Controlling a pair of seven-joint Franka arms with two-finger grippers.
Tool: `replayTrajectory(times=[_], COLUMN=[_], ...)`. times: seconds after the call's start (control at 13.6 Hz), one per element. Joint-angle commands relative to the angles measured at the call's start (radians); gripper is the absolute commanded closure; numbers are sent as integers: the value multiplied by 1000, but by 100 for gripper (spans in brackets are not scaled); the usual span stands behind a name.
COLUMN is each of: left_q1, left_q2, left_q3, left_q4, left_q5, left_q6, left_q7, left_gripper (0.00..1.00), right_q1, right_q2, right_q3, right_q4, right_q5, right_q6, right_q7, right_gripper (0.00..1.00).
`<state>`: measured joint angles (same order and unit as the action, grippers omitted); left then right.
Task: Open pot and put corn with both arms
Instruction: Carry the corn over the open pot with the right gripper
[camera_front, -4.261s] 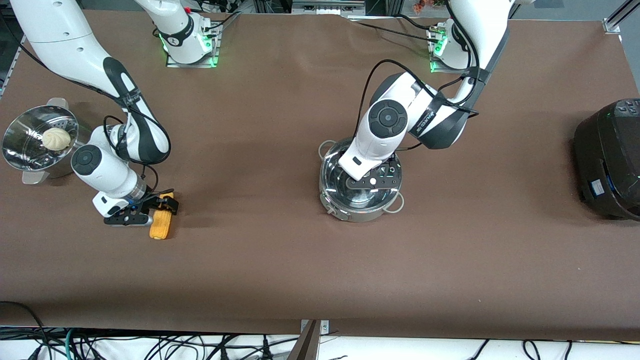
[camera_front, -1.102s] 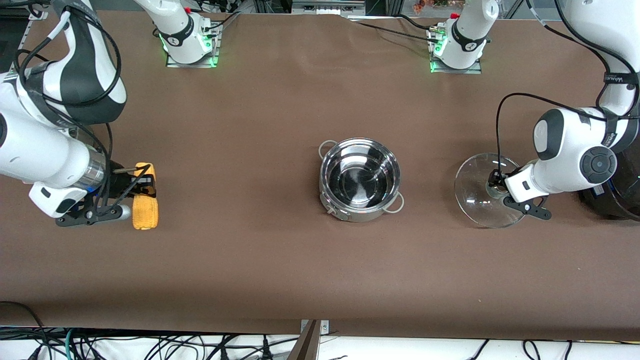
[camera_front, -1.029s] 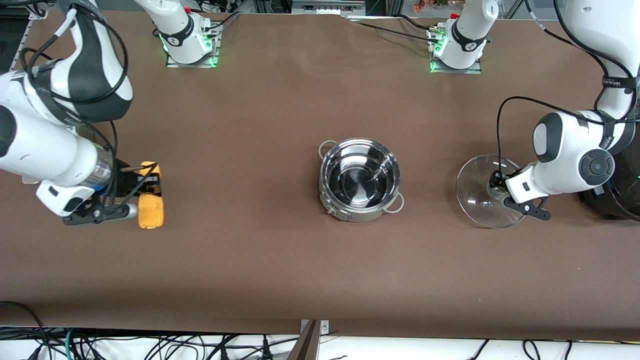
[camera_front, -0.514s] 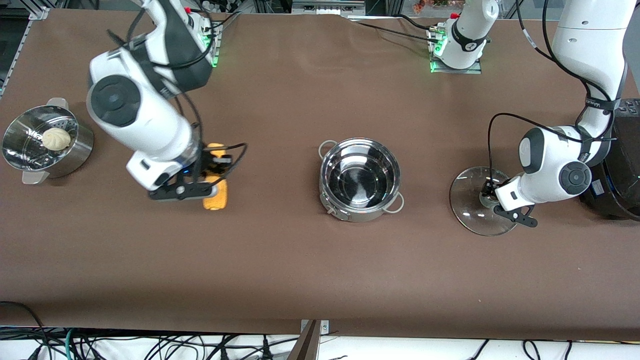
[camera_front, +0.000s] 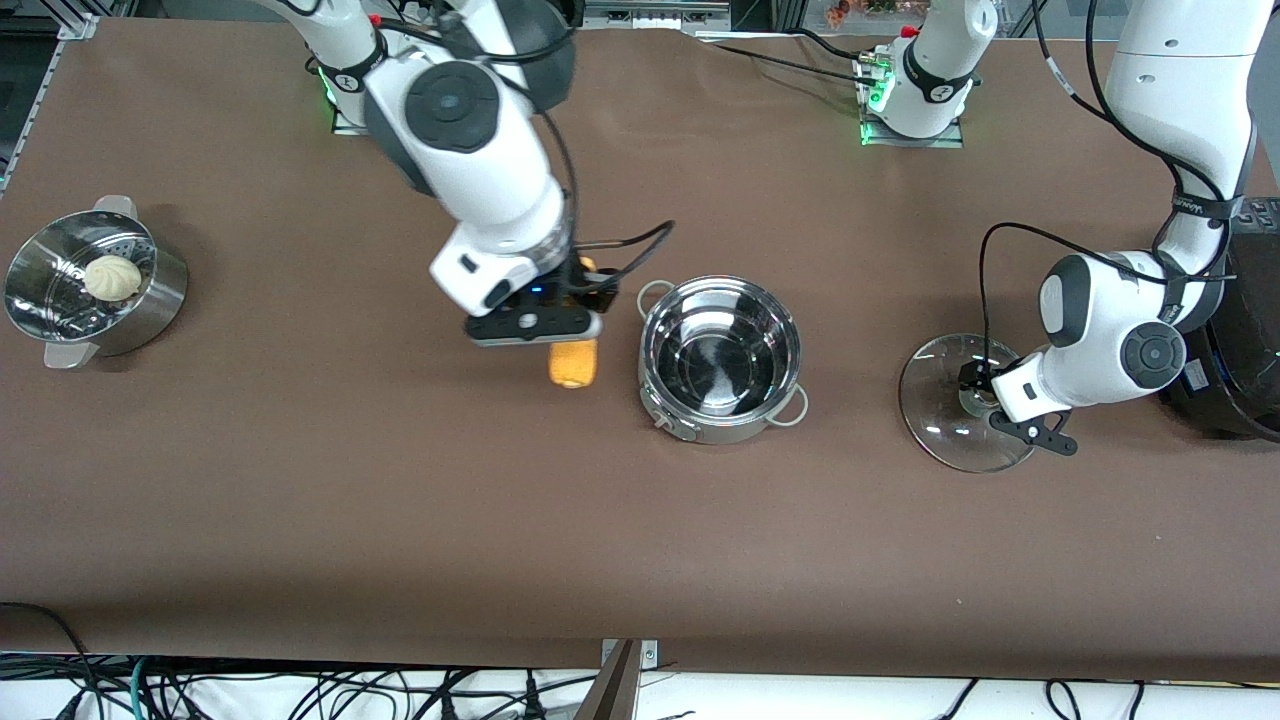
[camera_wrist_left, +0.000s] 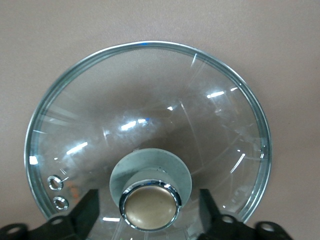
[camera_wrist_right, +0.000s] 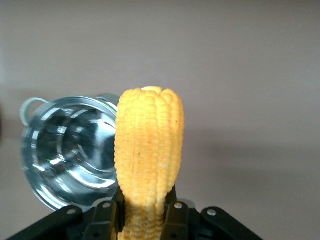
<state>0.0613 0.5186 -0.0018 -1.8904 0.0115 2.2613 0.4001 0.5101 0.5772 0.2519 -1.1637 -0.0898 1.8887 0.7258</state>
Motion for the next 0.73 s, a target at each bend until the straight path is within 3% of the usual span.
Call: replayTrajectory(times=[0.0, 0.15, 0.37, 0.66], left_q1=[-1, -1, -3, -3], left_q2=[-87, -214, -359, -573], left_q3=[5, 5, 2, 2], left_q4=[-71, -197, -292, -296], left_q5=[-22, -19, -24, -24], left_q6=[-11, -9, -11, -29], left_q7=[17, 16, 19, 17], left_gripper=[0, 0, 0, 0], right_q1=[88, 135, 206, 212], right_q2=[91, 140, 177, 228], right_q3=[-22, -29, -103, -111], right_q4=[88, 108, 108, 134], right_q5=[-65, -70, -70, -70], right_q6=[26, 76, 167, 262], right_q7=[55, 85, 112, 113], right_gripper=[100, 100, 100, 100])
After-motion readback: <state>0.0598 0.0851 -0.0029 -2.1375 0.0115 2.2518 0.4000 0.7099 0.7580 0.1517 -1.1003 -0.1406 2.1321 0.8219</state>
